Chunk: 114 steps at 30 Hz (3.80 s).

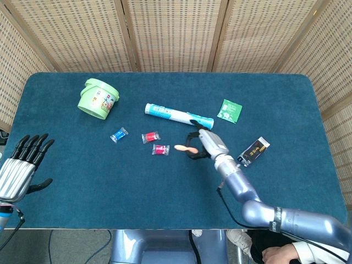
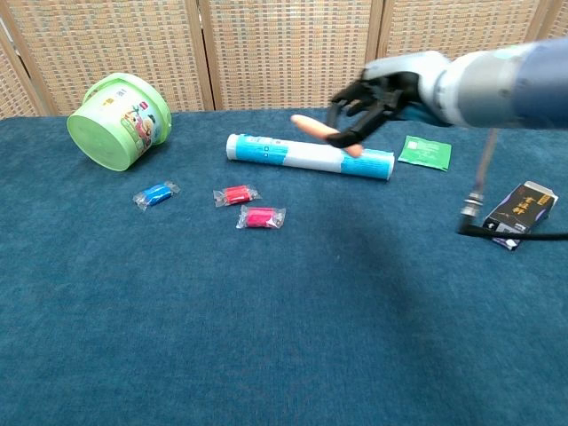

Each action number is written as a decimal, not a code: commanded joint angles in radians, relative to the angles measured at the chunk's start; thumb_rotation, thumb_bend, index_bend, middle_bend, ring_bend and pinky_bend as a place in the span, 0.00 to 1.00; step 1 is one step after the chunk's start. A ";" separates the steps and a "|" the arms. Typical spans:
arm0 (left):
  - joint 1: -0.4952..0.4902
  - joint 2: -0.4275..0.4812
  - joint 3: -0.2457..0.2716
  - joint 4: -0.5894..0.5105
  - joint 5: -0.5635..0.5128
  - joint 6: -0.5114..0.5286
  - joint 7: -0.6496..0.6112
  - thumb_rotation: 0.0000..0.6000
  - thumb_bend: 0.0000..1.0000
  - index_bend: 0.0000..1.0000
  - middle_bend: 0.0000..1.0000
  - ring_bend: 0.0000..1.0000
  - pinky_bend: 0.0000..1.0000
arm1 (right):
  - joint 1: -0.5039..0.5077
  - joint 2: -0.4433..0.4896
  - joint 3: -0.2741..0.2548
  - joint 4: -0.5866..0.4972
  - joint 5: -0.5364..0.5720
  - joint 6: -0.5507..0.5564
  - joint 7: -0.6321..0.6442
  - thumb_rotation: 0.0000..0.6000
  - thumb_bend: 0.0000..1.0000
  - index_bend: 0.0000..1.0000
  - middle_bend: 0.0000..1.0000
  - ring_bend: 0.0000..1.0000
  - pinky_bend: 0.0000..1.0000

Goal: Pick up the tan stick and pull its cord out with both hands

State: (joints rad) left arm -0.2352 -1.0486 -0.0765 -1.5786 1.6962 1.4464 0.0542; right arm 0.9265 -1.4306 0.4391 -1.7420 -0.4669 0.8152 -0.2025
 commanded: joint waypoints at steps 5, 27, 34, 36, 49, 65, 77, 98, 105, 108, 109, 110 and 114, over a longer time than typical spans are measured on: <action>-0.115 -0.046 -0.045 0.080 0.086 -0.022 -0.033 1.00 0.00 0.10 0.00 0.00 0.00 | 0.129 -0.112 0.016 0.067 0.117 0.011 -0.027 1.00 0.62 0.64 0.08 0.00 0.00; -0.360 -0.336 -0.084 0.106 0.074 -0.242 0.091 1.00 0.19 0.37 0.00 0.00 0.00 | 0.171 -0.204 -0.031 0.126 0.106 0.041 -0.002 1.00 0.63 0.64 0.08 0.00 0.00; -0.408 -0.434 -0.095 0.145 0.031 -0.296 0.180 1.00 0.21 0.41 0.00 0.00 0.00 | 0.167 -0.203 -0.037 0.126 0.101 0.039 0.009 1.00 0.64 0.65 0.08 0.00 0.00; -0.419 -0.457 -0.098 0.160 0.023 -0.299 0.192 1.00 0.24 0.42 0.00 0.00 0.00 | 0.165 -0.201 -0.038 0.126 0.102 0.037 0.013 1.00 0.64 0.65 0.08 0.00 0.00; -0.459 -0.563 -0.099 0.244 0.004 -0.272 0.202 1.00 0.31 0.48 0.00 0.00 0.00 | 0.161 -0.189 -0.042 0.127 0.100 0.023 0.029 1.00 0.65 0.66 0.08 0.00 0.00; -0.491 -0.636 -0.085 0.276 -0.029 -0.281 0.260 1.00 0.32 0.50 0.00 0.00 0.00 | 0.157 -0.181 -0.049 0.117 0.086 0.011 0.050 1.00 0.65 0.66 0.08 0.00 0.00; -0.500 -0.661 -0.082 0.287 -0.041 -0.262 0.295 1.00 0.34 0.52 0.00 0.00 0.00 | 0.149 -0.172 -0.051 0.114 0.076 0.002 0.073 1.00 0.65 0.66 0.08 0.00 0.00; -0.507 -0.694 -0.076 0.319 -0.066 -0.236 0.280 1.00 0.37 0.56 0.00 0.00 0.00 | 0.136 -0.165 -0.056 0.112 0.038 -0.003 0.107 1.00 0.65 0.67 0.09 0.00 0.00; -0.512 -0.703 -0.080 0.321 -0.072 -0.225 0.277 1.00 0.45 0.60 0.00 0.00 0.00 | 0.131 -0.161 -0.059 0.111 0.030 -0.006 0.116 1.00 0.65 0.67 0.09 0.00 0.00; -0.513 -0.706 -0.080 0.322 -0.074 -0.223 0.278 1.00 0.47 0.61 0.00 0.00 0.00 | 0.129 -0.159 -0.059 0.112 0.028 -0.008 0.121 1.00 0.65 0.67 0.09 0.00 0.00; -0.514 -0.707 -0.080 0.322 -0.074 -0.222 0.279 1.00 0.48 0.61 0.00 0.00 0.00 | 0.128 -0.159 -0.059 0.112 0.027 -0.008 0.122 1.00 0.65 0.67 0.09 0.00 0.00; -0.515 -0.707 -0.080 0.322 -0.075 -0.222 0.279 1.00 0.48 0.62 0.00 0.00 0.00 | 0.128 -0.158 -0.059 0.112 0.026 -0.009 0.124 1.00 0.65 0.67 0.09 0.00 0.00; -0.517 -0.711 -0.080 0.321 -0.079 -0.223 0.282 1.00 0.49 0.67 0.00 0.00 0.00 | 0.124 -0.152 -0.058 0.108 0.021 -0.009 0.129 1.00 0.65 0.67 0.09 0.00 0.00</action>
State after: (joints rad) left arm -0.7521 -1.7589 -0.1568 -1.2577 1.6170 1.2239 0.3355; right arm 1.0514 -1.5832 0.3806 -1.6333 -0.4450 0.8064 -0.0736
